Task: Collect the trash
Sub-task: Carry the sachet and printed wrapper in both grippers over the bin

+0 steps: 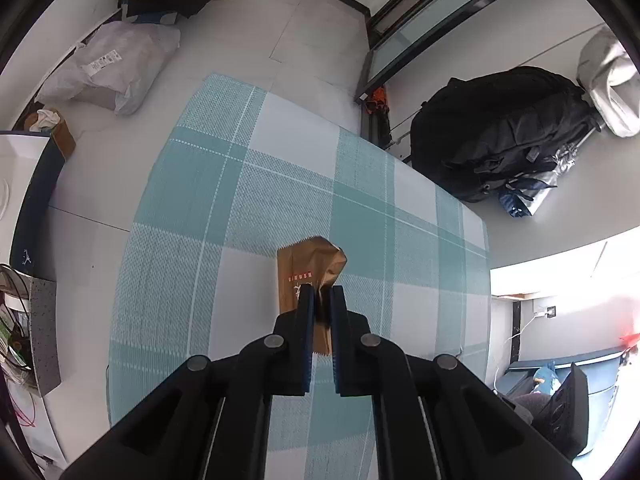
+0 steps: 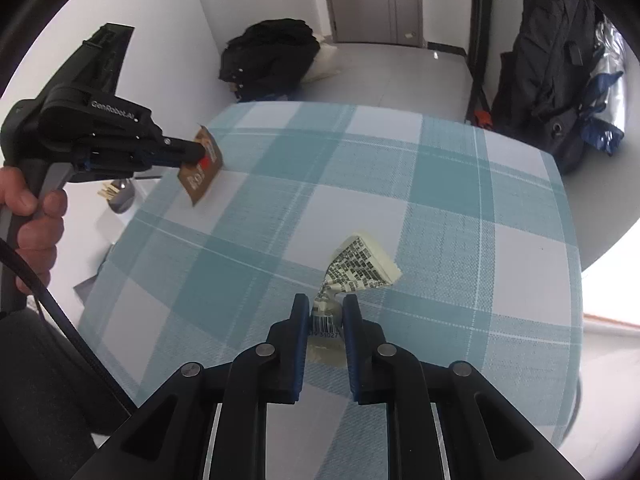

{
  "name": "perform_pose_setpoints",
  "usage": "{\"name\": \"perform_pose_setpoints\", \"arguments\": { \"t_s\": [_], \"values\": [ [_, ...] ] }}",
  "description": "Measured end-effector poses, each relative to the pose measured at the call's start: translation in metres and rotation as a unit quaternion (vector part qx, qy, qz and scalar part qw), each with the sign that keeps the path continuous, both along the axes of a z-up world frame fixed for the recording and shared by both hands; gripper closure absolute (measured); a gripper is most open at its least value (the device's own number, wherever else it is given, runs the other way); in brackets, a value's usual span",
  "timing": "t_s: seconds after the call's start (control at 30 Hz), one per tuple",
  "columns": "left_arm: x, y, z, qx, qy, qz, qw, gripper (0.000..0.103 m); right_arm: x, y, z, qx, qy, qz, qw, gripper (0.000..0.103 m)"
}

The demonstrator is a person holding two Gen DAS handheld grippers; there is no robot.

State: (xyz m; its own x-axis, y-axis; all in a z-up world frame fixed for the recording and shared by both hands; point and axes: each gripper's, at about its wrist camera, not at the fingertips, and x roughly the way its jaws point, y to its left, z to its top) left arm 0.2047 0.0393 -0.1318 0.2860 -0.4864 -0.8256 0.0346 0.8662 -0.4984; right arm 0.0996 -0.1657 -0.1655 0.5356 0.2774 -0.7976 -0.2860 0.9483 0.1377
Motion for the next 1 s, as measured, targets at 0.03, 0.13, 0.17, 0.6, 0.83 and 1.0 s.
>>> {"name": "perform_pose_setpoints", "arguments": {
  "t_s": [0.03, 0.13, 0.17, 0.6, 0.83, 1.0],
  "values": [
    [-0.004, -0.003, 0.003, 0.0, -0.002, -0.003, 1.0, 0.1, -0.003, 0.0, 0.003, 0.005, -0.003, 0.002, 1.0, 0.087],
    [-0.013, -0.01, 0.009, 0.007, -0.008, -0.01, 0.9999, 0.1, -0.012, -0.004, 0.013, 0.026, -0.013, 0.001, 1.0, 0.087],
    [-0.017, -0.016, 0.012, 0.012, -0.011, -0.014, 0.9998, 0.1, -0.015, -0.006, 0.018, 0.03, -0.017, 0.0, 0.999, 0.087],
    [-0.057, -0.141, 0.085, -0.006, -0.096, -0.133, 0.9864, 0.1, -0.071, -0.115, 0.141, 0.057, -0.155, -0.057, 0.985, 0.087],
    [-0.068, -0.242, 0.095, -0.033, -0.112, -0.218, 0.969, 0.1, -0.107, -0.215, 0.192, 0.059, -0.207, -0.143, 0.966, 0.087],
    [-0.069, -0.312, 0.07, -0.025, -0.094, -0.277, 0.9558, 0.1, -0.121, -0.281, 0.183, 0.036, -0.205, -0.217, 0.954, 0.087]
  ]
}}
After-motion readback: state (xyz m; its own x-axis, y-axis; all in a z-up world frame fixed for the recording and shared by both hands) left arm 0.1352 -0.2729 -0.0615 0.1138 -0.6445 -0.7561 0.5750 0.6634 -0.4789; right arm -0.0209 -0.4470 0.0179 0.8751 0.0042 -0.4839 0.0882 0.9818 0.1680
